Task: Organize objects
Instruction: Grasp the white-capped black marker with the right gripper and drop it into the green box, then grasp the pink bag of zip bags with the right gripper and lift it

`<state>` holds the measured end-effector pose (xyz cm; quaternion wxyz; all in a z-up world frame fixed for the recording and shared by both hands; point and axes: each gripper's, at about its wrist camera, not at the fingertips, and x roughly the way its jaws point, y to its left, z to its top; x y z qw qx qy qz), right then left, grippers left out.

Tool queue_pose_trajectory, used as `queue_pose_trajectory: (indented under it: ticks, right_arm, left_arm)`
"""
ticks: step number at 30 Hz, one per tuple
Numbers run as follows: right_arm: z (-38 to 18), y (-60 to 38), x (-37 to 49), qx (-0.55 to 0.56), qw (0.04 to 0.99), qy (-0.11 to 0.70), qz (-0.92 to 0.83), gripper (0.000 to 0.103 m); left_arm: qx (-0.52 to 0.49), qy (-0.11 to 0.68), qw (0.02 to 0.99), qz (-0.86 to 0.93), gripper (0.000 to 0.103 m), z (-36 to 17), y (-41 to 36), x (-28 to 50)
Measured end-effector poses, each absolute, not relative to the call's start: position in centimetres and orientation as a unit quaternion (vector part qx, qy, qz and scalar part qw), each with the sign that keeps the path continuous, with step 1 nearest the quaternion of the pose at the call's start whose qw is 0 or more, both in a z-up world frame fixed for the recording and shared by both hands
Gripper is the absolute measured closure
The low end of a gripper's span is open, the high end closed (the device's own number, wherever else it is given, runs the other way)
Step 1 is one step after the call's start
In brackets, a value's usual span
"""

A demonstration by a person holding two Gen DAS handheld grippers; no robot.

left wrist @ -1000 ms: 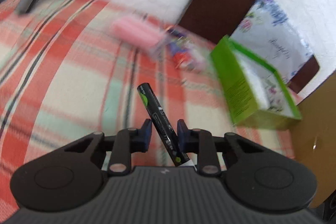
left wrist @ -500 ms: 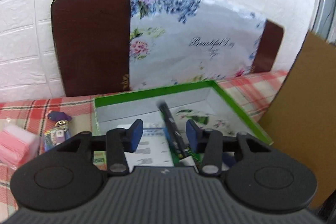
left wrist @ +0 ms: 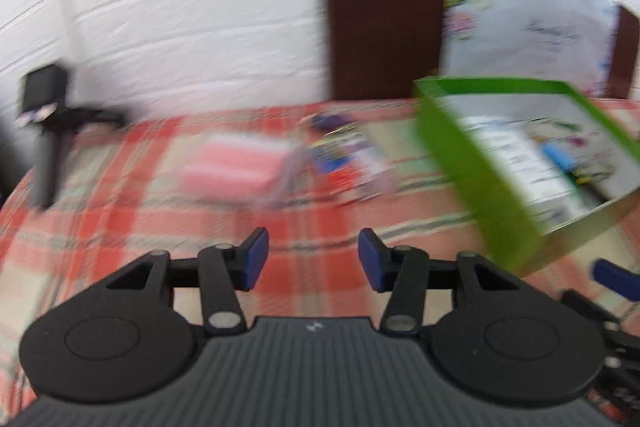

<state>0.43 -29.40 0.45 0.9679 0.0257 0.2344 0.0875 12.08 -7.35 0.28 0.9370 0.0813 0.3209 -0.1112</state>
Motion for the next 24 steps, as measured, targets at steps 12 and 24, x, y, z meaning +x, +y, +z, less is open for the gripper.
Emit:
queue_pose_trajectory:
  ticks: [12, 24]
  right_arm:
    - [-0.2, -18.2, 4.4, -0.060, 0.927, 0.298, 0.217, 0.043]
    - [1.5, -10.9, 23.0, -0.074, 0.932, 0.281, 0.215, 0.003]
  left_arm:
    - [-0.043, 0.301, 0.952, 0.026, 0.012, -5.1, 9.1, 11.7]
    - [-0.060, 0.301, 0.952, 0.009, 0.004, -5.9, 9.5, 12.3]
